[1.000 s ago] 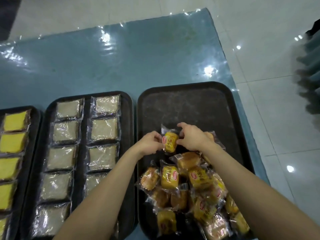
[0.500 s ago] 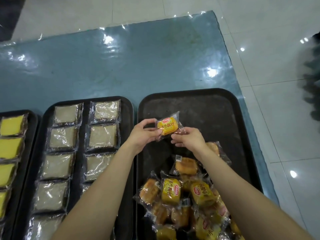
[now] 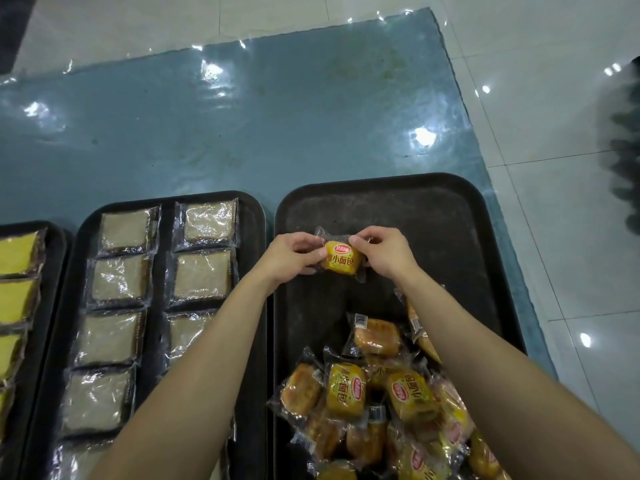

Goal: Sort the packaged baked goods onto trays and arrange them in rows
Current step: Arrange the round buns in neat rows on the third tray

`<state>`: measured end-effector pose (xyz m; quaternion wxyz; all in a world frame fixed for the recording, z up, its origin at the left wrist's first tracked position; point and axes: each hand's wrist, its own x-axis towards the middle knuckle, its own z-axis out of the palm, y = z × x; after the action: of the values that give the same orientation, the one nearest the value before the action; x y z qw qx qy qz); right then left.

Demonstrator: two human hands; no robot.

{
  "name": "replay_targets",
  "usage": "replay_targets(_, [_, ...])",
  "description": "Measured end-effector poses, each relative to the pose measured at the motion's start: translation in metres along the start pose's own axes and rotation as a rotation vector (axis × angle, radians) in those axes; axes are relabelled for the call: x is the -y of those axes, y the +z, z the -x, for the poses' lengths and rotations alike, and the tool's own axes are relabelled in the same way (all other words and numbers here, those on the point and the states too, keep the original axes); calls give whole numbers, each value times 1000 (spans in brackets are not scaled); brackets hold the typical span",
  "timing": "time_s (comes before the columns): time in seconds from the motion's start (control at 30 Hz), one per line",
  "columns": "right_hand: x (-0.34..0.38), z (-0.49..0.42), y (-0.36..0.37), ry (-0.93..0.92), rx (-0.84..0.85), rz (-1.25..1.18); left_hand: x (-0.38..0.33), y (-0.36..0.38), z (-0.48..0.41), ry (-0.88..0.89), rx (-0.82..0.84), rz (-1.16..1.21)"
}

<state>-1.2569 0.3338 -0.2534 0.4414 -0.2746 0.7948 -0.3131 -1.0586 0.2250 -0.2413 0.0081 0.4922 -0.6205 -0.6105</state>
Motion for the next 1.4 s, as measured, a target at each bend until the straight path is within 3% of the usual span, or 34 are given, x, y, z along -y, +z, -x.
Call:
replay_targets(0.07, [4, -3, 2, -19, -13, 46, 1, 3, -1, -19, -28, 49])
replay_targets(0.23, [13, -2, 2, -41, -42, 115, 2, 14, -8, -149, -305, 300])
replay_targets(0.37, [14, 5, 5, -13, 72, 182, 7, 21, -7, -84, -451, 147])
replay_targets(0.6, [7, 4, 19, -139, 13, 456, 13, 10, 4, 65, -296, -198])
replay_targets(0.83, [-3, 12, 12, -259, 80, 599, 13, 6, 5, 114, -237, -438])
replay_targets(1.27, [24, -25, 15, -429, -35, 649, -8, -17, -43, 83, -383, -591])
replay_targets(1.4, [4, -23, 21, -567, -131, 689, -8, -16, -45, 83, -393, -593])
